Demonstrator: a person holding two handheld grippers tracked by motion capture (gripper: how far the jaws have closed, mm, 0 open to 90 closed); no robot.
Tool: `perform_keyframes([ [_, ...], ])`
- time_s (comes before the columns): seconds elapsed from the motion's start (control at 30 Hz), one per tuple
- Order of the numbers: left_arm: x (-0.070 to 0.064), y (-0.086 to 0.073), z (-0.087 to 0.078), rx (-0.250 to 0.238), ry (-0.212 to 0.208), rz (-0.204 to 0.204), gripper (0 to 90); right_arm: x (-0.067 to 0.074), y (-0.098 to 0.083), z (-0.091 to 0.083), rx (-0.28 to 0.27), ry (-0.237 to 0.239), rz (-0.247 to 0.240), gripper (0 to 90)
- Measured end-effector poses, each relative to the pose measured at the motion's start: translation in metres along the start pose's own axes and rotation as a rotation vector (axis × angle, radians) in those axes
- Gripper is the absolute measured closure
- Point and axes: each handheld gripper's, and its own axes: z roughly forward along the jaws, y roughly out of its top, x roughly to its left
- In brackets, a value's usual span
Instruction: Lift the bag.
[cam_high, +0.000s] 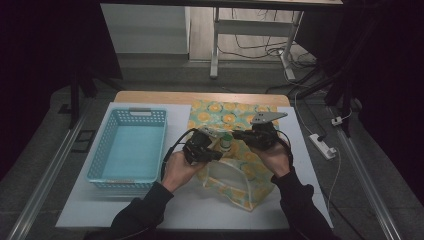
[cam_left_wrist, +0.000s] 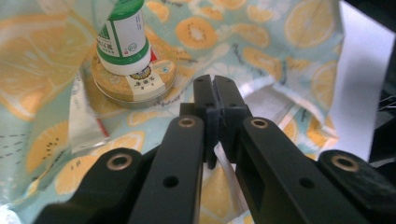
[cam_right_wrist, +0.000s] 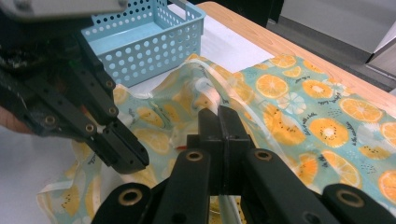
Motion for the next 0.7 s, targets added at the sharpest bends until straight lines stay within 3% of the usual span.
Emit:
perform_keyframes([
  [0.2,0.005,0.005,-0.012,-0.036,-0.044,-0.026,89.4,0.000,0.002,0.000,-0.003,0.006,0.001,90.0],
  [0.47,0.009,0.010,-0.025,-0.056,-0.063,-0.035,89.5,0.004,0.007,-0.001,-0.006,0.013,-0.007,90.0],
  [0.7,0.011,0.016,-0.036,-0.066,-0.054,-0.034,89.5,0.005,0.009,-0.002,-0.009,0.020,-0.002,90.0],
])
